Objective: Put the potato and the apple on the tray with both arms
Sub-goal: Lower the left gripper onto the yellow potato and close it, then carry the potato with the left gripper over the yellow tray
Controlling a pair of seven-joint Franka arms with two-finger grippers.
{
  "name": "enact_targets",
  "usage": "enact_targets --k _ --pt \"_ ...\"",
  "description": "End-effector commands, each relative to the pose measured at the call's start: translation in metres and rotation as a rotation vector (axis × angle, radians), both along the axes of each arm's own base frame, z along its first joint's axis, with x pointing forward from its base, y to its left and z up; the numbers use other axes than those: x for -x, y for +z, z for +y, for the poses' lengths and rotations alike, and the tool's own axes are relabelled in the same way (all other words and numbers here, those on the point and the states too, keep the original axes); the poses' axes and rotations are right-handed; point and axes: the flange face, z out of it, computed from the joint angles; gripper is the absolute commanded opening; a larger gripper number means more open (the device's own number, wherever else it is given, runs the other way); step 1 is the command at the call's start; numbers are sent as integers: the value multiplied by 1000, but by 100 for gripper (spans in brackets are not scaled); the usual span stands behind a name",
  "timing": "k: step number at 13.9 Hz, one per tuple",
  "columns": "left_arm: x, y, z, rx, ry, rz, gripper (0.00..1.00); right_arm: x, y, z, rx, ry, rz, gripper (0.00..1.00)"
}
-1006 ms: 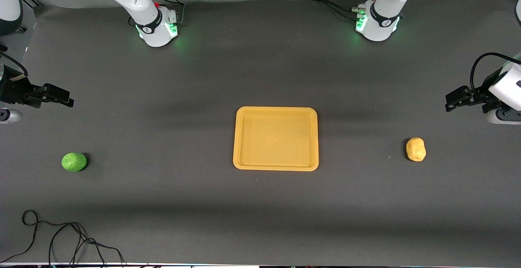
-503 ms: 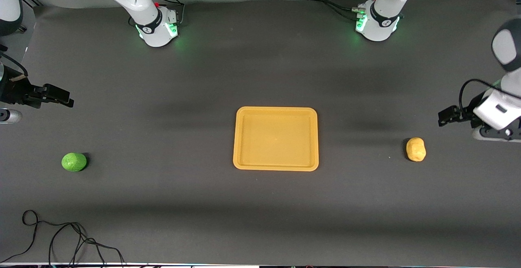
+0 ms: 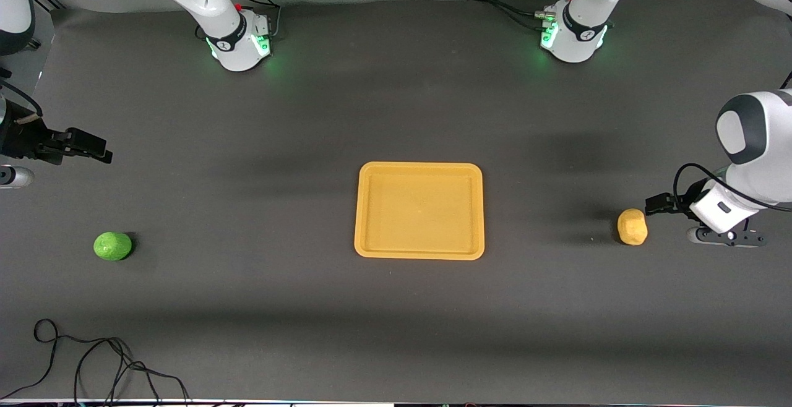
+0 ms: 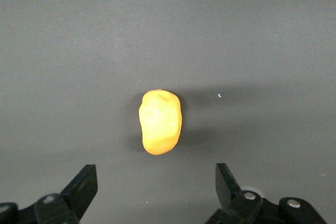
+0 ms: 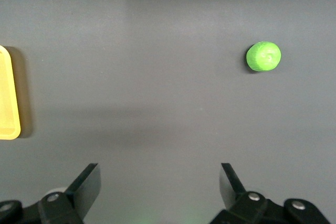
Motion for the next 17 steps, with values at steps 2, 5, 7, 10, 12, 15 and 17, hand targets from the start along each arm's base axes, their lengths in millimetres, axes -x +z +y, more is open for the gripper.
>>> enact_targets --k 2,5,7,10,12,15,17 --pt "-7 -36 -3 1 -26 -12 99 -1 2 1 14 -3 7 100" --pt "-9 -67 4 -17 -42 -16 98 -1 2 1 11 -5 7 100" --pt "-10 -92 4 -10 -45 -7 97 -2 -1 1 9 -5 11 100" --pt "-7 -129 1 7 -46 29 95 -4 -4 1 8 -5 14 100" --pt "1 -157 8 2 -53 76 88 -4 -6 2 8 -4 17 100" --pt "-2 -155 12 -8 -46 78 26 -4 -9 2 8 -2 14 100" --pt "-12 -125 3 -9 -28 32 6 -4 -9 1 8 -3 1 100"
